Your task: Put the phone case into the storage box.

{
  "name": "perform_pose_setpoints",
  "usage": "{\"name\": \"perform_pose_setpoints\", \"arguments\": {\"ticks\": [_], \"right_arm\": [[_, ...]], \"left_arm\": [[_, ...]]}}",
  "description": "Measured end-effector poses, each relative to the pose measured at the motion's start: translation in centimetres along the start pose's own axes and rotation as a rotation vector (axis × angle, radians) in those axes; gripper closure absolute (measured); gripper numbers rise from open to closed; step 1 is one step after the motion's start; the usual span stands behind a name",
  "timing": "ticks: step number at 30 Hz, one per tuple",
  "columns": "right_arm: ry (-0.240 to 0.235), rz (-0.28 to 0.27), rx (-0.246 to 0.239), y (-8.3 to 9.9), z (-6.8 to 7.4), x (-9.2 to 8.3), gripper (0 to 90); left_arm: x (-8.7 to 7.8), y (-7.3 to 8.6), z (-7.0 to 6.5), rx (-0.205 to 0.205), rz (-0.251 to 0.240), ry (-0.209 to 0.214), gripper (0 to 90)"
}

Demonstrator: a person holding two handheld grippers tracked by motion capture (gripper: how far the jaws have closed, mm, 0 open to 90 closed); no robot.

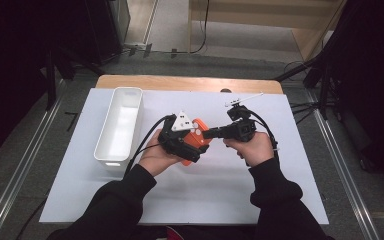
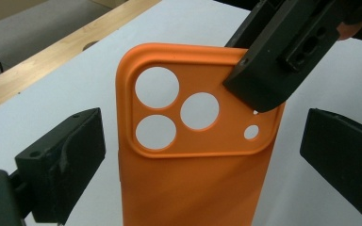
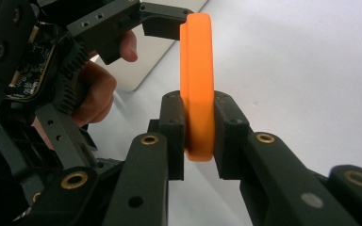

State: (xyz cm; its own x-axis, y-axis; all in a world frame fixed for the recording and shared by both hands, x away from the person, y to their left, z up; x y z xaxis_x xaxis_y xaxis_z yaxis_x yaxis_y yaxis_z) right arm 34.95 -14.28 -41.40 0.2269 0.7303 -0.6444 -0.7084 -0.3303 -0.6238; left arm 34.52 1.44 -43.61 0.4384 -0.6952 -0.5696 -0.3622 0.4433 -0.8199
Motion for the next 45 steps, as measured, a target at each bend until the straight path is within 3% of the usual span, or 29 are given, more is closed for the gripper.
{"name": "perform_pose_setpoints", "arguments": {"ticks": [23, 35, 45], "right_arm": [[-0.009, -0.001, 0.015, -0.1, 0.34, 0.04, 75.2], [-0.01, -0.004, 0.01, -0.14, 0.5, 0.08, 75.2], [-0.002, -0.012, 0.013, -0.18, 0.45, 0.04, 75.2]], "left_arm": [[0.61, 0.15, -0.2, 0.02, -0.001, -0.029, 2.9], [0.54, 0.13, -0.01, 0.006, -0.025, -0.043, 8.9], [0.47, 0.14, -0.23, 0.024, -0.039, -0.047, 14.8]]}}
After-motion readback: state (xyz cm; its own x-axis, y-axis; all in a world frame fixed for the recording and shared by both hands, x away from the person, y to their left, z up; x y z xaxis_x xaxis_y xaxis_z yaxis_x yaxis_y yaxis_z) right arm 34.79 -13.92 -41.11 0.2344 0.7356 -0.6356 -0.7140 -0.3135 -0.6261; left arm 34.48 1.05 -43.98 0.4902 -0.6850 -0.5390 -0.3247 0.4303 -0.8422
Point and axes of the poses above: each handheld gripper's, and its own axes: x roughly forward along the jaws, y roughly out of its underside, z roughly to its left, the point moved 4 cm from there along x, roughly forward along the jaws, and after that the axes turned 7 degrees about -x, right-handed, at the moved point
